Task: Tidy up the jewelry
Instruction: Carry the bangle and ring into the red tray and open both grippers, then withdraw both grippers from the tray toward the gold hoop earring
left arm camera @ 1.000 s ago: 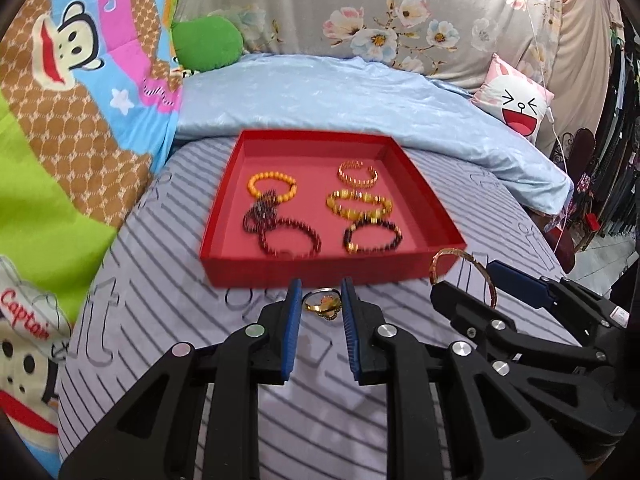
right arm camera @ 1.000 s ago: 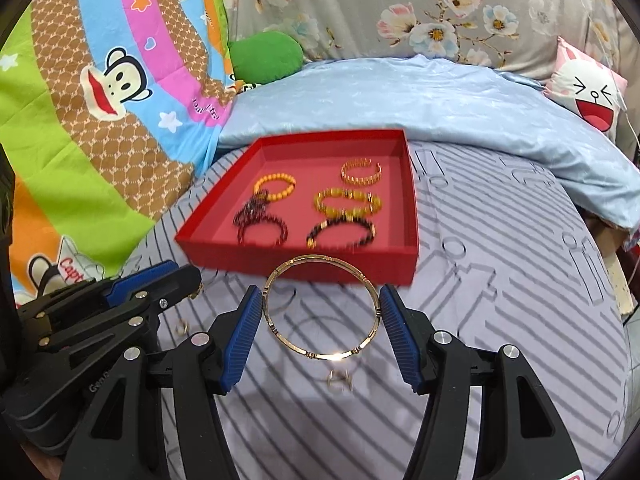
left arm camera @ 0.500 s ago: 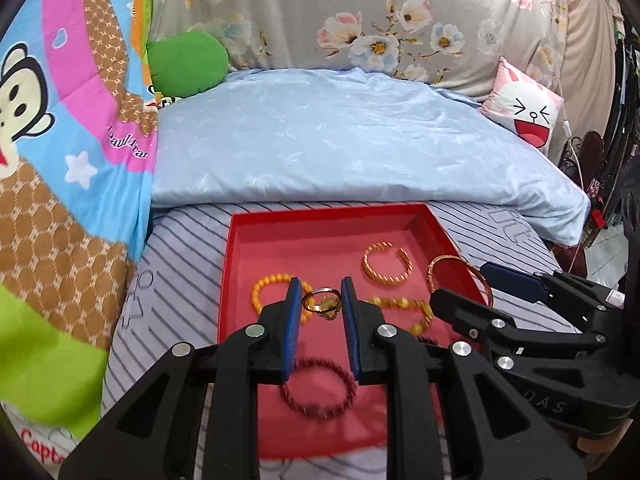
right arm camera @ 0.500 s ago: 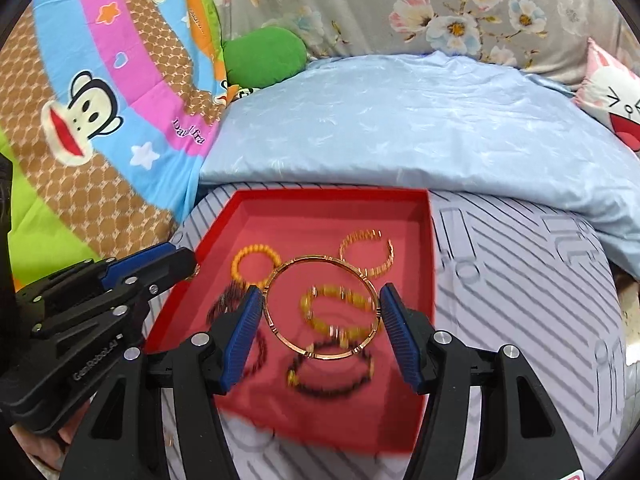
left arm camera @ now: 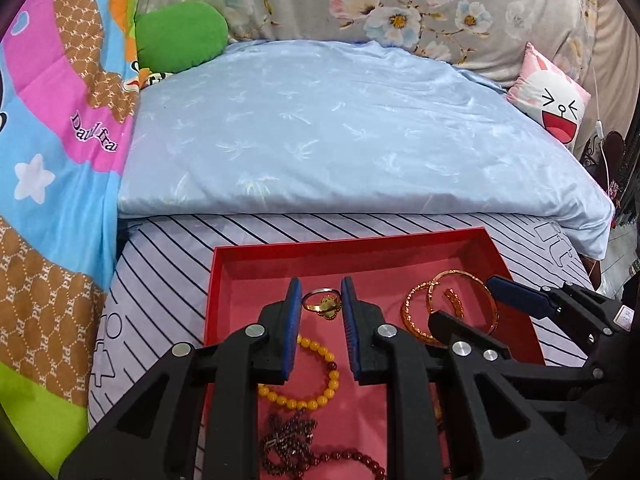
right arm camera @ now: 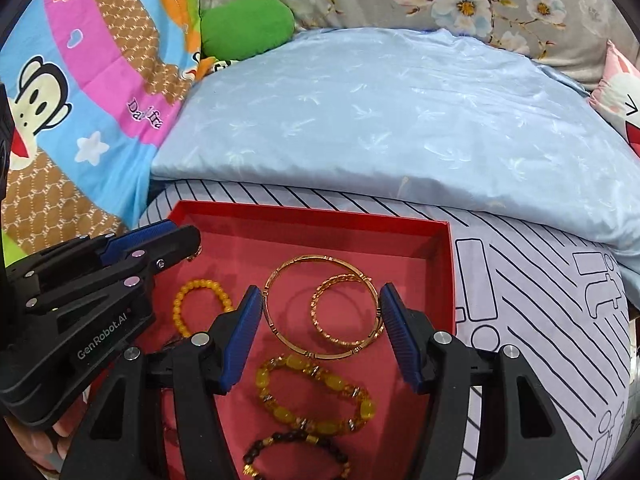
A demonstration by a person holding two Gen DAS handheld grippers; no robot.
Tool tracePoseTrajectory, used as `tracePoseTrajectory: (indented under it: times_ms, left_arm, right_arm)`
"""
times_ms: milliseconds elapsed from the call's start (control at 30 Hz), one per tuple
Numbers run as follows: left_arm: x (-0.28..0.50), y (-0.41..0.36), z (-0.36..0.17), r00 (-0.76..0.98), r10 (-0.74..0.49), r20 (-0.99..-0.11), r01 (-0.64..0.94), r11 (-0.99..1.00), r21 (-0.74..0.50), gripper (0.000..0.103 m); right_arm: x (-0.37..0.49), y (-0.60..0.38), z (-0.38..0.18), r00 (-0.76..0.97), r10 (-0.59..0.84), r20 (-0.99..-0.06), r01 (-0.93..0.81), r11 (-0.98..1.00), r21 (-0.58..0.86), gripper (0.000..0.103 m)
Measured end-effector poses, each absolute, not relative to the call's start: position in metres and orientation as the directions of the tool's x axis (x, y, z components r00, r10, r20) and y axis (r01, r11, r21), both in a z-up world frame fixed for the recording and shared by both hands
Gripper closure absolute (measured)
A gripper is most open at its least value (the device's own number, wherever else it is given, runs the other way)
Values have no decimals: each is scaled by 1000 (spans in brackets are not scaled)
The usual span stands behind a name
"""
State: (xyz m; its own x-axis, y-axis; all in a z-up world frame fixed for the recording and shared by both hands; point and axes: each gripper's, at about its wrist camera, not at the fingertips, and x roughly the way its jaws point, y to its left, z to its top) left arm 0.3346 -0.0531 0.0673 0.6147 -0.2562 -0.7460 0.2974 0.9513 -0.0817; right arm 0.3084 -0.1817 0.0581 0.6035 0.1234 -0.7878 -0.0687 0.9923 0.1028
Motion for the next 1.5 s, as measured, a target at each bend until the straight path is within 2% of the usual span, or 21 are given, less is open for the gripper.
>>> tracePoseTrajectory:
  times_ms: [300,767,867,900,933,1267,1500]
  left_arm:
    - [346,-60,56,595,-258,-762,294,951,-93,83]
    - [349,-51,47,601,-196,-775,237,970,-61,83]
    - [347,-51,49,616,-166,-770,218,975,-36,69]
    - [347,-50,50,620,-161,-768,212,977,-33,60]
    - [346,-49,51,625,-156,-765,208,978,-30,57]
    - [313,-42,74,645,-183,-742,226,973,-44,57]
    - [262,-35,96,674,-186,-715,249,968,-17,55]
  right_arm:
    - [315,-178,50,592,99,-800,-76,995,67,44]
    - [315,-177,47,598,68,-799,-51,998,46,44]
    - [314,-179,49,602,65,-796,-45,998,48,44]
    - [313,-179,49,602,68,-795,-46,998,51,44]
    - [312,-180,51,604,69,-794,-45,998,52,44]
    - [275,-176,78,656,54,-753,-62,998,18,44]
    - [222,-180,107,692,92,-716,-69,996,61,42]
